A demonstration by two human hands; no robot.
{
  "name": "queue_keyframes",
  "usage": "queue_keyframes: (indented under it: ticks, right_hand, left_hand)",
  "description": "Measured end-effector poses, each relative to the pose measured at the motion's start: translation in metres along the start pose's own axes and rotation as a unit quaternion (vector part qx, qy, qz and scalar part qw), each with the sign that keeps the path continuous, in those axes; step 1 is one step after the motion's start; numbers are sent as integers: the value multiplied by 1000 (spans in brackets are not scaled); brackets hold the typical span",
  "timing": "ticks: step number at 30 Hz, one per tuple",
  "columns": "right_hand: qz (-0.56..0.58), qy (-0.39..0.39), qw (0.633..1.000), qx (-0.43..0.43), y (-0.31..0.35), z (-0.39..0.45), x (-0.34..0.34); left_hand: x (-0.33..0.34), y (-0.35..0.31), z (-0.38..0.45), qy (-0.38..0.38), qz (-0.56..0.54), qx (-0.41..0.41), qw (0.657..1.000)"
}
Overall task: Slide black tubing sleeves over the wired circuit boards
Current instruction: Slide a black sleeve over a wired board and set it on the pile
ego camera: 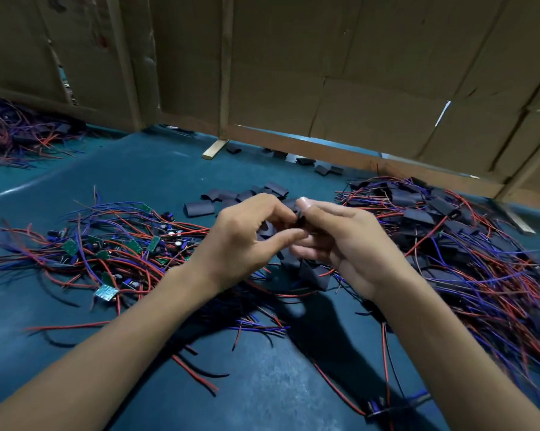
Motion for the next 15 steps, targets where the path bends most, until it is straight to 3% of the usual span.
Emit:
queue_keyframes:
  ticks: [3, 5, 7, 9, 11, 15]
  right_hand:
    - [83, -34, 996, -18, 9, 1, -12]
    - [102, -63, 992, -45, 15, 1, -20]
    - [113, -70, 989, -64, 20, 0, -30]
    - [93, -78, 991, -54, 22, -1, -37]
    - [42, -96, 994, -20, 23, -2, -40]
    - [-6, -108, 994, -2, 22, -2, -42]
  left_hand:
    - [-14, 10, 5, 55, 63, -2, 996]
    - [-24, 24, 6, 101, 187, -85, 973]
    - [-27, 39, 0, 182, 296, -244, 905]
    - [-26, 48, -9, 271, 335, -395, 812]
    - [-23, 55, -14, 318, 351, -456, 754]
    - [-22, 57, -12, 285, 351, -422, 786]
Point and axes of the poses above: each hand's wrist, its own z-axis towards the middle knuckle, its own x-axis out of the palm, y = z × x, the point moved 1 cm from there along z, towards the middle knuckle, and after that the axes turned 9 degrees about y, right-handed, at the moved point
